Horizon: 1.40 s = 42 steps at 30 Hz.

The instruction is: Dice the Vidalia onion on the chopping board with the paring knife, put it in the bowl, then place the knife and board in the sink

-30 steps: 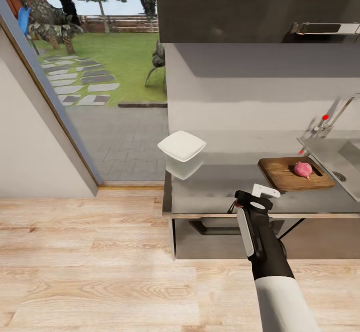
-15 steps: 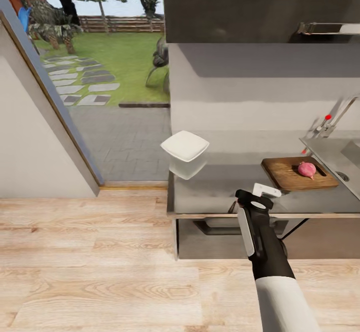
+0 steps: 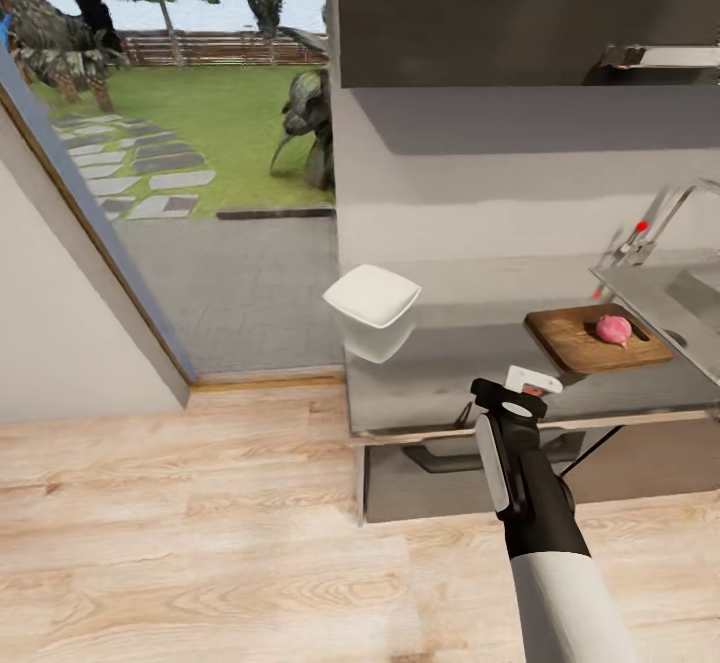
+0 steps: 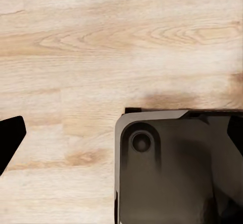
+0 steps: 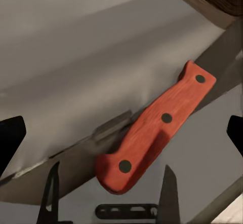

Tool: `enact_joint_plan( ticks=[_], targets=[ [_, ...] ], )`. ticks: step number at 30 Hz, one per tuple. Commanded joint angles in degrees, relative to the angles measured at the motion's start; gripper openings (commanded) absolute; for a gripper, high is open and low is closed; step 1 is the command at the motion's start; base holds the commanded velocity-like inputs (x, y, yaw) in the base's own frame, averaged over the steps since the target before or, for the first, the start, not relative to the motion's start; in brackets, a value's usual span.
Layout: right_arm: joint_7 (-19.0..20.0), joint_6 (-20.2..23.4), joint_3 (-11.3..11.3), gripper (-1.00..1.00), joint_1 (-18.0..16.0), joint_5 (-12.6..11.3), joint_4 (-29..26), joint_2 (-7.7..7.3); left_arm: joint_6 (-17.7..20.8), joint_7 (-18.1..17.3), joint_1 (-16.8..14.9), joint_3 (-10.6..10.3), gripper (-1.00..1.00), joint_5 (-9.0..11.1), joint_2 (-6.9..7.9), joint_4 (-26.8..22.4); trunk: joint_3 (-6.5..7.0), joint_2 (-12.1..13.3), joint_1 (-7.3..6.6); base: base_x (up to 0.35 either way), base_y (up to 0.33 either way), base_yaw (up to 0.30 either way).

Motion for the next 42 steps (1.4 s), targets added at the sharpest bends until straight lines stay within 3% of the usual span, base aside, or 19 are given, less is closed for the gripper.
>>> enact_joint_plan(
  ticks=[1, 10, 29, 42],
  targets=[
    [-0.18, 0.29, -0.04, 1.0, -0.06, -0.11, -0.06, 0.06, -0.13, 0.22, 0.01, -0.23, 1.0, 0.42, 0.07, -0.04, -0.09, -0.1, 0.05, 0.159, 0.226, -0.254],
    [-0.18, 0.29, -0.04, 1.0, -0.06, -0.11, -0.06, 0.06, -0.13, 0.22, 0.0, -0.24, 1.0, 0.42, 0.07, 0.05, -0.09, -0.1, 0.05, 0.176, 0.146, -0.258],
    [-0.09, 0.33, -0.04, 1.0, -0.06, -0.13, 0.02, 0.06, -0.13, 0.22, 0.0, -0.22, 1.0, 0.42, 0.07, 0.57, -0.09, -0.1, 0.05, 0.009, 0.011, -0.258],
    [-0.09, 0.37, 0.04, 1.0, -0.06, -0.28, 0.03, 0.06, -0.13, 0.22, 0.01, -0.19, 1.0, 0.42, 0.07, 0.52, -0.09, -0.1, 0.05, 0.0, 0.255, -0.041]
  ],
)
